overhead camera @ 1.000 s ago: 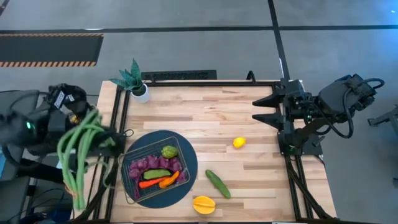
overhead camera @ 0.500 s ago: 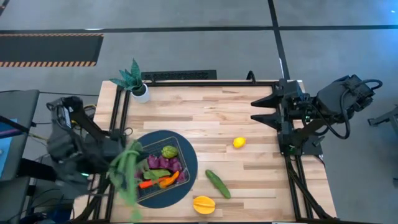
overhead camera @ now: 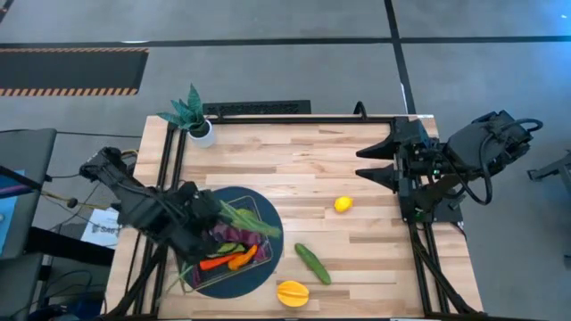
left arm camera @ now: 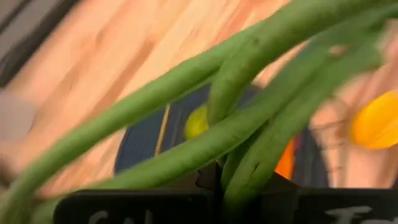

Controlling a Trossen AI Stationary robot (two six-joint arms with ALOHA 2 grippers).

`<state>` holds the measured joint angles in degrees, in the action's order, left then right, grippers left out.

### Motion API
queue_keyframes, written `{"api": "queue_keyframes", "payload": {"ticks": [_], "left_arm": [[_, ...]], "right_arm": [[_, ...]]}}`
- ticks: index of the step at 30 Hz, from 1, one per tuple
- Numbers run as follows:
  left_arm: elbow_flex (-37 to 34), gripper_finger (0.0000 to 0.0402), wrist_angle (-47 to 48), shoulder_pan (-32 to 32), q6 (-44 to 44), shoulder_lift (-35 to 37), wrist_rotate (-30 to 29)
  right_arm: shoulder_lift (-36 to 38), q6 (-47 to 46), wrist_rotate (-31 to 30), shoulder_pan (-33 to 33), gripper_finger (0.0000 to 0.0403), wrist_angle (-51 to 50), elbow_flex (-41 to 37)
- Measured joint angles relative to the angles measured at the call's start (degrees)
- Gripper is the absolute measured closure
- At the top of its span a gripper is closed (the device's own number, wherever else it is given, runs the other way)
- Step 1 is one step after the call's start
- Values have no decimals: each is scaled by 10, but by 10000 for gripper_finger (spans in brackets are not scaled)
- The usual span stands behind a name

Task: Build produce basket
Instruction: Put the bunch of green beans into the wire basket

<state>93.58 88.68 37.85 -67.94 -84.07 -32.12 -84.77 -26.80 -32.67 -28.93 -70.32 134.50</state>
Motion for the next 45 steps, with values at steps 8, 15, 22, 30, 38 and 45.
{"api": "queue_keyframes", "payload": {"ticks": [8,15,22,30,38,45], "left_arm": [[0,401,7,-47,9,-26,138],[-1,401,5,-55,46,-70,277],[-1,401,12,-53,95,-121,357],[-2,401,14,-29,86,-134,354],[-2,401,13,11,-16,-88,318],[-2,401,14,43,-79,-64,313]], "right_arm": [[0,-2,0,0,175,-1,0],[0,-2,0,0,175,-10,0],[0,-2,0,0,175,-15,0],[0,-2,1,0,175,-30,0],[0,-2,1,0,175,-45,0],[0,-2,2,0,175,-47,0]]}}
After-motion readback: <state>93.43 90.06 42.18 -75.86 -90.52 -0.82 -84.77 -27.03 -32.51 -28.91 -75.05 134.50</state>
